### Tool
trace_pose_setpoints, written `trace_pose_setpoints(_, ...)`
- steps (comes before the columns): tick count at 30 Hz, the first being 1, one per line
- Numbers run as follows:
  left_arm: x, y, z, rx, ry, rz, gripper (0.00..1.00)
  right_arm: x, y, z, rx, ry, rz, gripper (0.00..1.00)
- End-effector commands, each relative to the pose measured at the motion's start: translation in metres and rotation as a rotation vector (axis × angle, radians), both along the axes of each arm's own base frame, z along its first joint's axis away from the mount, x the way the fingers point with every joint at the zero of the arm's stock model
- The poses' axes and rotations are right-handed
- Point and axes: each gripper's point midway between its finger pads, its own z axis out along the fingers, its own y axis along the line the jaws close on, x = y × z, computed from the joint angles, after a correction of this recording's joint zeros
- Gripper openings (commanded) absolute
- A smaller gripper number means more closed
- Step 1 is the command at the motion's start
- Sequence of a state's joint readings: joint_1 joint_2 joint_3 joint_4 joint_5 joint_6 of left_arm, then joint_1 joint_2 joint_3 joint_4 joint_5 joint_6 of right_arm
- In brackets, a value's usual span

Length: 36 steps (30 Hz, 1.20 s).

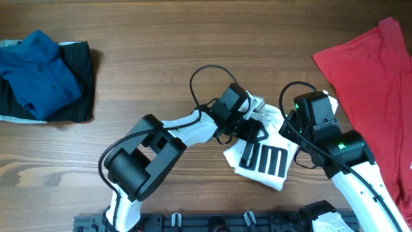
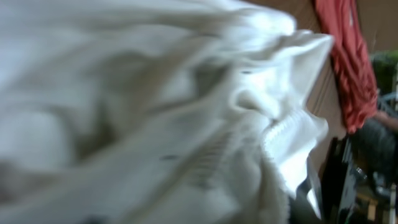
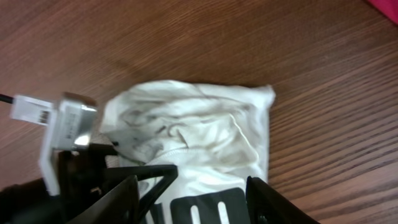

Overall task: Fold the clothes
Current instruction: 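Grasp the folded shirt's left edge with the left gripper, then carry the folded white shirt left and place it on the dark stack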

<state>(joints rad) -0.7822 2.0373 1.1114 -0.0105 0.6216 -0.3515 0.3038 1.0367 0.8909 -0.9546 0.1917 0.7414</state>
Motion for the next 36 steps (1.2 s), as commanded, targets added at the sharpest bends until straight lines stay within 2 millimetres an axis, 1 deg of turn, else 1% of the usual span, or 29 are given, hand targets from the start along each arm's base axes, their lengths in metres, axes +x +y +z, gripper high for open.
trace_pose_setpoints(1, 0.005, 0.003, -0.006, 0.0, -0.003, 0.007, 0.08, 0.001, -0.005, 0.007, -0.008, -0.019, -0.035, 0.55)
trace_pose_setpoints(2, 0.015, 0.01, -0.004, 0.009, -0.016, 0.038, 0.04, 0.0, -0.006, 0.006, -0.01, -0.016, -0.036, 0.55)
trace_pose_setpoints(3, 0.025, 0.017, -0.001, 0.019, -0.029, 0.07, 0.04, -0.001, -0.007, 0.006, -0.015, -0.013, -0.039, 0.55)
trace_pose_setpoints(4, 0.048, 0.034, 0.008, 0.038, -0.062, 0.143, 0.04, -0.003, -0.01, 0.005, -0.029, -0.005, -0.05, 0.55)
trace_pose_setpoints(5, 0.072, 0.056, 0.022, 0.061, -0.104, 0.228, 0.04, -0.004, -0.012, 0.005, -0.037, -0.002, -0.053, 0.55)
trace_pose_setpoints(7, 0.102, 0.092, 0.043, 0.103, -0.164, 0.353, 0.04, -0.005, -0.013, 0.004, -0.045, 0.003, -0.056, 0.55)
trace_pose_setpoints(8, 0.116, 0.113, 0.056, 0.124, -0.196, 0.421, 0.04, -0.005, -0.013, 0.004, -0.046, 0.004, -0.056, 0.54)
trace_pose_setpoints(9, 0.135, 0.145, 0.076, 0.151, -0.25, 0.507, 0.04, -0.005, -0.013, 0.004, -0.043, 0.003, -0.061, 0.54)
trace_pose_setpoints(11, 0.159, 0.203, 0.112, 0.187, -0.354, 0.622, 0.04, -0.005, -0.014, 0.004, -0.039, 0.003, -0.075, 0.54)
trace_pose_setpoints(14, 0.176, 0.273, 0.154, 0.205, -0.452, 0.767, 0.04, -0.005, -0.014, 0.004, -0.04, 0.004, -0.074, 0.54)
trace_pose_setpoints(16, 0.184, 0.335, 0.182, 0.212, -0.497, 0.905, 0.04, -0.007, -0.014, 0.004, -0.042, 0.009, -0.074, 0.54)
trace_pose_setpoints(17, 0.186, 0.358, 0.189, 0.218, -0.503, 0.954, 0.04, -0.007, -0.015, 0.003, -0.042, 0.011, -0.074, 0.54)
trace_pose_setpoints(23, 0.196, 0.475, 0.224, 0.179, -0.551, 1.158, 0.04, -0.008, -0.015, 0.003, -0.043, 0.015, -0.073, 0.54)
trace_pose_setpoints(26, 0.21, 0.523, 0.254, 0.141, -0.63, 1.219, 0.04, -0.01, -0.016, 0.002, -0.048, 0.026, -0.073, 0.54)
trace_pose_setpoints(28, 0.216, 0.544, 0.261, 0.152, -0.651, 1.25, 0.04, -0.012, -0.018, 0.001, -0.058, 0.034, -0.076, 0.54)
trace_pose_setpoints(30, 0.223, 0.561, 0.255, 0.165, -0.65, 1.278, 0.04, -0.013, -0.019, 0.001, -0.064, 0.034, -0.079, 0.54)
trace_pose_setpoints(31, 0.226, 0.568, 0.249, 0.169, -0.646, 1.289, 0.04, -0.013, -0.019, 0.001, -0.064, 0.034, -0.08, 0.54)
trace_pose_setpoints(33, 0.232, 0.587, 0.226, 0.208, -0.62, 1.332, 0.04, -0.013, -0.019, 0.001, -0.065, 0.034, -0.079, 0.54)
trace_pose_setpoints(36, 0.234, 0.616, 0.204, 0.279, -0.605, 1.404, 0.04, -0.013, -0.019, 0.001, -0.065, 0.036, -0.079, 0.53)
